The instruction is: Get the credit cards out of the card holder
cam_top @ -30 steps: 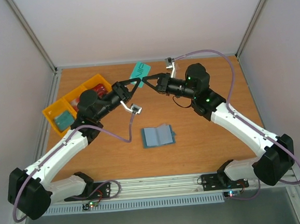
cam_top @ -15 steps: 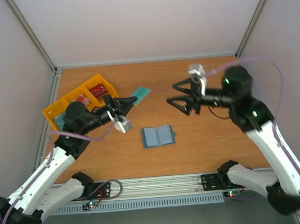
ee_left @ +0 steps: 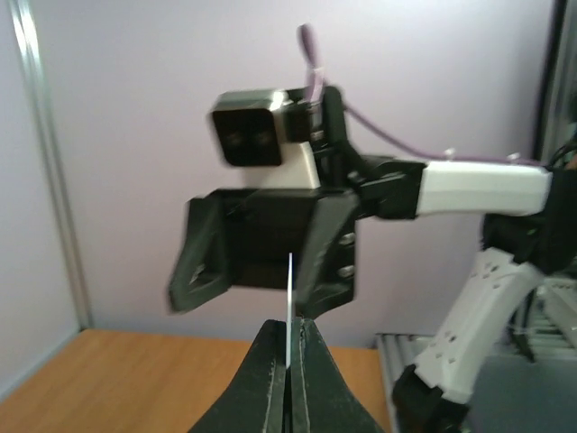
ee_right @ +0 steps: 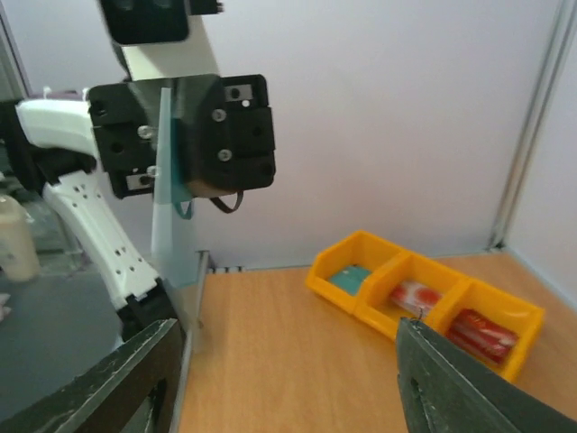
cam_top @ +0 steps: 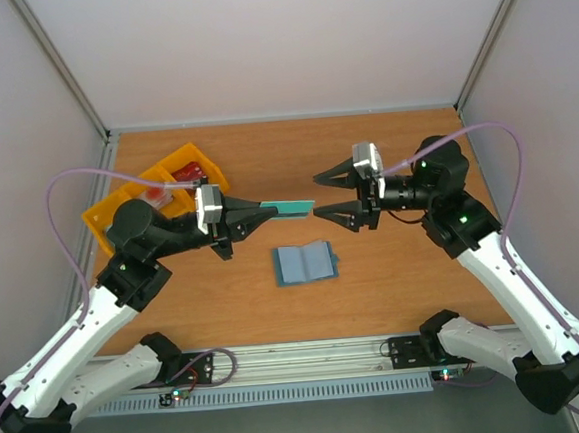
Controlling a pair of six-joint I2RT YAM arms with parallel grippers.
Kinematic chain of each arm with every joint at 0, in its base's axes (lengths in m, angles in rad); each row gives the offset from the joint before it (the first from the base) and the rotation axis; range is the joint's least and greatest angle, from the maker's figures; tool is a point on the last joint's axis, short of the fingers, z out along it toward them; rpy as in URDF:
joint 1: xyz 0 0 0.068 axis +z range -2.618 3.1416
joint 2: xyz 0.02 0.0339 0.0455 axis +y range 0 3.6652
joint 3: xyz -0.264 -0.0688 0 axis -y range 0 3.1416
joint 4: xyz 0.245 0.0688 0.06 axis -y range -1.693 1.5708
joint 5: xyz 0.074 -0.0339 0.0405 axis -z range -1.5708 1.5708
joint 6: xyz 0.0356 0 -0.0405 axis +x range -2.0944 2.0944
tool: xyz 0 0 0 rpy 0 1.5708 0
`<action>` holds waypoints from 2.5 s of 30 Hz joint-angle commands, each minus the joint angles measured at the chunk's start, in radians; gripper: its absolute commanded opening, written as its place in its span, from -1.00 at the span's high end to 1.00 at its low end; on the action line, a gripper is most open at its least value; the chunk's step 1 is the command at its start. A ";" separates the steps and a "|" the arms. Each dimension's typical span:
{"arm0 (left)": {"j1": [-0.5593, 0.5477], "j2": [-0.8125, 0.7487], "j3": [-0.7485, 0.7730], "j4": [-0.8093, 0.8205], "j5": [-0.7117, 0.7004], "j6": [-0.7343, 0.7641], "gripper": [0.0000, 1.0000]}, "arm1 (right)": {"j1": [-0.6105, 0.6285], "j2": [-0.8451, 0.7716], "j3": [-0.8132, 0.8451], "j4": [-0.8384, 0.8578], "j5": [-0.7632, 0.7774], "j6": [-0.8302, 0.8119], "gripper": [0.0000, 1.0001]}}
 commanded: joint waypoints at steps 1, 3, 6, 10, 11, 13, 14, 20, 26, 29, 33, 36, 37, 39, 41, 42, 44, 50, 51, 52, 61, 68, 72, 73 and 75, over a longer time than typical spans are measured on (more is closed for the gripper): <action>-0.034 0.013 0.031 0.108 0.040 -0.126 1.00 | 0.028 0.019 0.010 0.201 -0.052 0.146 -0.23; -0.036 0.015 0.029 0.122 0.037 -0.124 1.00 | 0.036 0.021 -0.013 0.284 -0.087 0.188 -0.15; -0.036 0.020 0.029 0.123 0.018 -0.106 1.00 | 0.055 0.032 -0.007 0.275 -0.127 0.203 -0.07; -0.035 0.030 0.036 0.117 0.002 -0.102 0.99 | 0.064 0.021 -0.008 0.198 -0.143 0.143 -0.07; -0.037 0.030 0.039 0.115 -0.011 -0.101 1.00 | 0.064 0.012 0.000 0.128 -0.139 0.098 -0.15; -0.036 0.027 0.044 0.110 -0.013 -0.096 0.99 | 0.064 -0.015 0.034 -0.084 -0.071 -0.069 -0.33; -0.035 0.023 0.046 0.106 -0.008 -0.087 1.00 | 0.064 -0.027 0.049 -0.187 -0.014 -0.152 -0.40; -0.034 0.023 0.045 0.102 0.026 -0.068 0.99 | 0.063 -0.020 0.088 -0.344 0.043 -0.261 -0.52; -0.036 0.039 0.055 0.108 0.044 -0.081 0.99 | 0.069 -0.002 0.008 0.095 -0.039 0.041 -0.37; -0.036 0.041 0.055 0.103 0.036 -0.077 0.99 | 0.079 0.011 -0.015 0.234 -0.067 0.139 0.12; -0.037 0.056 0.073 0.110 0.052 -0.080 1.00 | 0.083 0.026 0.010 0.170 -0.065 0.134 0.66; -0.036 0.060 0.072 0.105 0.049 -0.086 1.00 | 0.083 0.032 0.040 0.100 -0.071 0.122 0.97; -0.036 0.058 0.069 0.098 0.045 -0.086 0.99 | 0.082 0.030 0.050 0.066 -0.065 0.105 0.97; -0.037 0.045 0.063 0.063 0.025 -0.074 1.00 | 0.082 0.015 0.065 -0.023 0.000 0.061 0.98; -0.036 0.027 0.058 -0.036 -0.053 0.000 0.67 | 0.083 -0.004 0.067 -0.113 0.111 -0.012 0.98; -0.037 0.018 0.060 -0.126 -0.105 0.072 0.29 | 0.084 -0.009 0.063 -0.152 0.188 -0.064 0.97; -0.037 0.007 0.069 -0.334 -0.228 0.393 -0.24 | 0.089 -0.003 0.053 -0.238 0.385 -0.148 0.98; -0.037 0.052 0.122 -0.645 -0.586 0.897 -0.29 | 0.273 0.053 0.013 -0.304 0.920 -0.399 0.98; -0.037 0.058 0.138 -0.679 -0.559 0.942 -0.29 | 0.306 0.052 0.005 -0.291 0.931 -0.430 0.98; -0.038 0.063 0.155 -0.722 -0.514 0.967 -0.28 | 0.336 0.053 0.000 -0.284 0.926 -0.454 0.98; -0.040 0.129 0.270 -0.993 -0.254 0.941 -0.06 | 0.486 0.120 0.040 -0.372 0.908 -0.555 0.98; -0.051 0.151 0.290 -0.954 -0.298 0.831 0.23 | 0.543 0.182 0.095 -0.384 0.950 -0.569 0.98; -0.054 0.170 0.283 -0.986 -0.393 0.921 0.21 | 0.543 0.188 0.100 -0.387 0.962 -0.591 0.97; -0.054 0.180 0.288 -0.998 -0.408 0.920 0.22 | 0.543 0.188 0.103 -0.391 0.960 -0.588 0.98; -0.054 0.185 0.291 -1.015 -0.402 0.919 0.24 | 0.546 0.183 0.105 -0.391 0.950 -0.585 0.98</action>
